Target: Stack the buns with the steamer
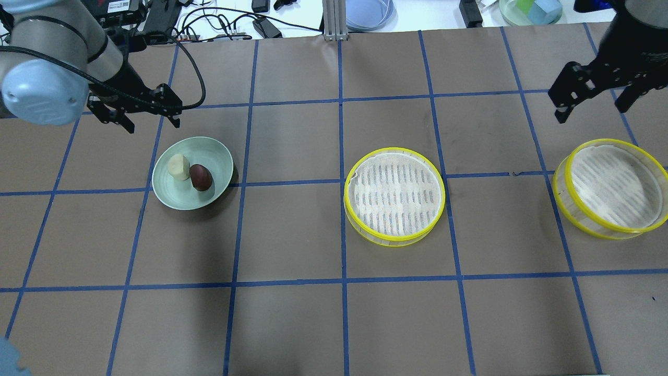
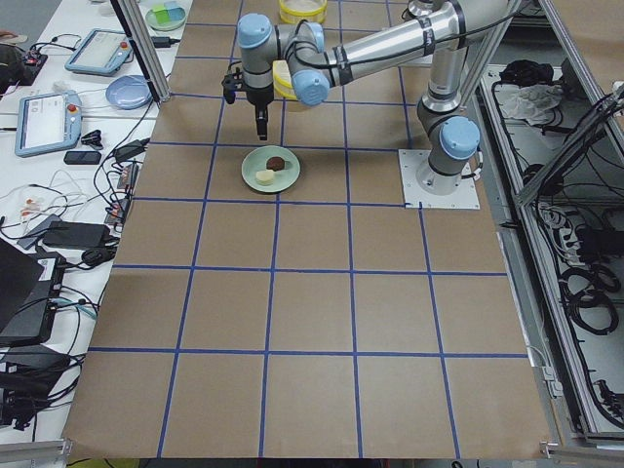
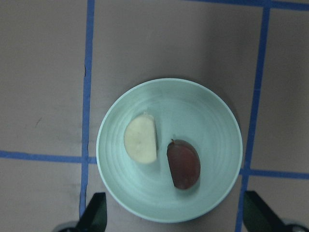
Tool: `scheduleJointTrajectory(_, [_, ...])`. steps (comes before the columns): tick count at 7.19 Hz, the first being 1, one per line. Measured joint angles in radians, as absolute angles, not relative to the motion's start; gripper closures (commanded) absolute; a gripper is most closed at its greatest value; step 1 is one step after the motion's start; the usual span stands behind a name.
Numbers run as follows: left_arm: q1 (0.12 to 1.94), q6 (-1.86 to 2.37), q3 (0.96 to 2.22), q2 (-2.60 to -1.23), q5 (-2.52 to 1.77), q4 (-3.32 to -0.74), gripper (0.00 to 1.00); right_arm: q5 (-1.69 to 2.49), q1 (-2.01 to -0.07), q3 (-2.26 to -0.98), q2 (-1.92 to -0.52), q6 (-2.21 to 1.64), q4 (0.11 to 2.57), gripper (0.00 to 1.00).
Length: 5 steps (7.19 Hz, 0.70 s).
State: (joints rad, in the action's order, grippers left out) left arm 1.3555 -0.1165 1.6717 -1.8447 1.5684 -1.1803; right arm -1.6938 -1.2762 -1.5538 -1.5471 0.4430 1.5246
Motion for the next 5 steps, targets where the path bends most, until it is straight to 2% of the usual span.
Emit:
scheduleJointTrajectory(3, [1.338, -0.107, 1.695, -1.967, 1.560, -1.077, 0.03, -1.724, -1.095, -1.555, -1.415, 0.752, 1.691, 0.01])
scheduleJointTrajectory(5, [1.334, -0.073, 1.698, -2.011, 1.560, -1.058, 0.03, -1.717, -0.999, -1.558, -1.307, 0.873, 1.806, 0.06])
